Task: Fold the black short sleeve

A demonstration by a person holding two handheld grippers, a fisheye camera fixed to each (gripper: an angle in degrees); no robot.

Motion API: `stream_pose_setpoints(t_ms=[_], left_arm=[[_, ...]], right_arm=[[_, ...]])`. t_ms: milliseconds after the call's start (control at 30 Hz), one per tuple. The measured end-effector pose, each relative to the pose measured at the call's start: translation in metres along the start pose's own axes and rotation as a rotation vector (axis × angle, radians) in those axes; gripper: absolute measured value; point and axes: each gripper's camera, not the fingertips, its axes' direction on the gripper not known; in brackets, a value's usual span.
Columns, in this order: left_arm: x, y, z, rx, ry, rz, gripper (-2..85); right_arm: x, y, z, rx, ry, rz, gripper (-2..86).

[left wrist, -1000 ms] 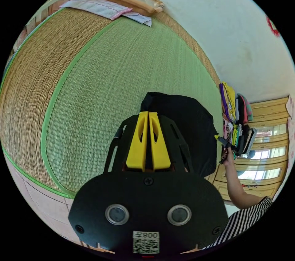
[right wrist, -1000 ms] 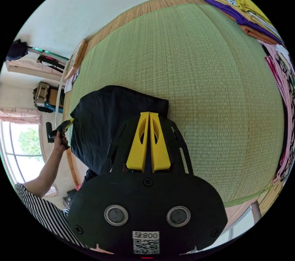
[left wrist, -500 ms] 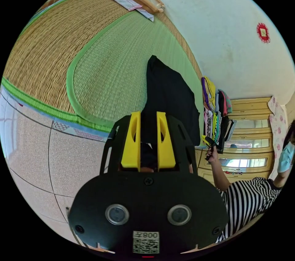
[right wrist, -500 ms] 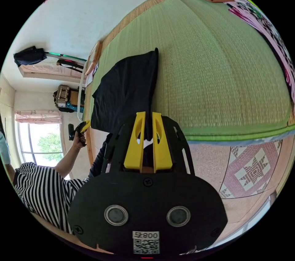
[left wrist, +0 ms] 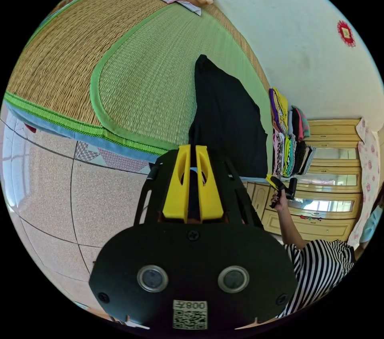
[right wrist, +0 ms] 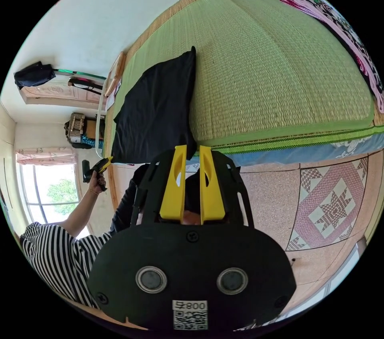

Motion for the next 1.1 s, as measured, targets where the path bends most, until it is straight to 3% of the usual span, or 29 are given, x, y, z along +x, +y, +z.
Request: stream_pose_setpoints(t_ms=[500, 700, 833, 1100], left_arm=[[0.072, 0.052, -0.025, 0.027, 0.031, -0.07, 2.1], [0.118, 0.081, -0.045, 0.124, 0.002, -0.101, 2.3], [0.188, 0.097, -0.044, 0.108, 0.004, 0.038, 2.3], [0.407, 0.128, 0.048, -0.225, 0.092, 0.54, 2.7]], right_arm=[[0.056, 0.045, -0.023, -0.009, -0.122, 0.011, 0.5], [0.072, 0.065, -0.034, 0.029, -0.167, 0.016, 0.4], [0.077, 0.073, -0.041, 0.046, -0.177, 0.0, 0.4], [0.09, 0.089, -0.057, 0.084, -0.254, -0.029, 0.4]])
